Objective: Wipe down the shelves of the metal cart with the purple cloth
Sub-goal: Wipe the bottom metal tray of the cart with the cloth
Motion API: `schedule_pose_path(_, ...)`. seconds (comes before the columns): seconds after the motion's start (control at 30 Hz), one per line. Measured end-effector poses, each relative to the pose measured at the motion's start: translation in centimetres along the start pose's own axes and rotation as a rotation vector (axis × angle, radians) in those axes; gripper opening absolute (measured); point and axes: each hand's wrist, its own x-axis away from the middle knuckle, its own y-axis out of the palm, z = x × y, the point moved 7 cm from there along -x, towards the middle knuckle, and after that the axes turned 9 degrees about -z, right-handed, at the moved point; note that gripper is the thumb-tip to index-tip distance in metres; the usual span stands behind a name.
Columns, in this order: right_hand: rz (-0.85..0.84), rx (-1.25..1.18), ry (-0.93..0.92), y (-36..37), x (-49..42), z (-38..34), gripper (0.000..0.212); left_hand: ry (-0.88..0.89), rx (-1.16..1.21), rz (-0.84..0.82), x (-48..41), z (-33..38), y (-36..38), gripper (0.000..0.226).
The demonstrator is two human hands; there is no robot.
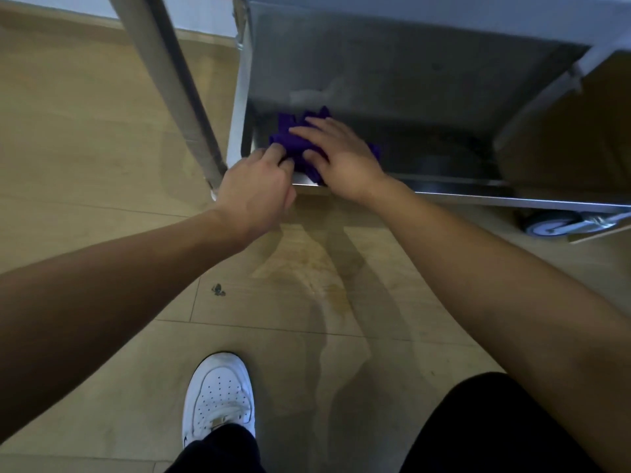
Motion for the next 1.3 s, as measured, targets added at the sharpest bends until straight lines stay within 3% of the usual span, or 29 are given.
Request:
schedule_pose_path(0.1, 0.115, 0.056, 0.174, -2.0, 0.5, 4.8, 0.044, 0.01, 0.005, 0.019, -0.2, -0.1, 0.3, 0.026)
schedule_pose_path(0.2, 0.222, 0.045, 0.505, -4.2, 1.5, 9.9, 0.045, -0.005, 0.029, 0.037, -0.3, -0.9, 0.4, 0.027)
schedule_pose_path(0.27, 0.246, -0.009, 0.672, -4.5, 1.6, 10.9, 0.046, -0.04, 0.052, 0.05, -0.3, -1.9, 0.5, 0.029)
schedule_pose_path(0.33, 0.254, -0.011, 0.728, -3.8, 0.4, 9.2, 0.046, -0.04, 0.056, 0.051, -0.2, -2.3, 0.8, 0.028)
schedule_pose_path(0.4, 0.23, 0.054, 0.575, -2.6, -2.3, 5.2, 0.045, -0.032, 0.053, 0.059, -0.2, -2.2, 0.9, 0.028)
schedule_pose_path(0.5, 0.077, 0.073, 0.154, -0.2, -5.5, -2.1, 0.044, -0.038, 0.032, 0.075, -0.1, -2.2, 0.8, 0.026)
schedule_pose_path(0.6, -0.02, 0.053, -0.069, -0.1, -4.9, -3.4, 0.044, -0.024, 0.026, 0.089, 0.0, -2.1, 0.7, 0.025)
schedule_pose_path(0.7, 0.097, 0.132, -0.003, -1.8, -4.1, 1.9, 0.044, -0.018, 0.045, 0.104, 0.0, -2.1, 0.7, 0.024)
schedule_pose_path(0.83, 0.291, -0.018, 0.532, -4.3, -2.2, 10.0, 0.046, 0.0, 0.077, 0.099, 0.0, -1.9, 0.7, 0.022)
schedule_pose_path(0.9, 0.295, -0.061, 0.663, -4.1, -2.5, 9.5, 0.046, 0.005, 0.08, 0.092, 0.0, -1.9, 0.8, 0.023)
schedule_pose_path(0.93, 0.279, -0.035, 0.623, -3.8, -3.5, 7.9, 0.046, 0.007, 0.072, 0.09, -0.1, -1.9, 0.9, 0.024)
schedule_pose_path(1.1, 0.013, 0.041, 0.015, 0.4, -8.0, -3.6, 0.045, -0.019, 0.06, 0.1, -0.1, -1.9, 1.4, 0.018)
schedule_pose_path(1.2, 0.017, 0.013, -0.035, -0.3, -6.1, -2.3, 0.045, -0.02, 0.087, 0.115, 0.2, -2.1, 1.4, 0.012)
schedule_pose_path(1.3, 0.141, 0.051, 0.139, -2.3, -2.9, 3.7, 0.045, -0.038, 0.176, 0.065, 0.5, -2.4, 1.6, 0.022)
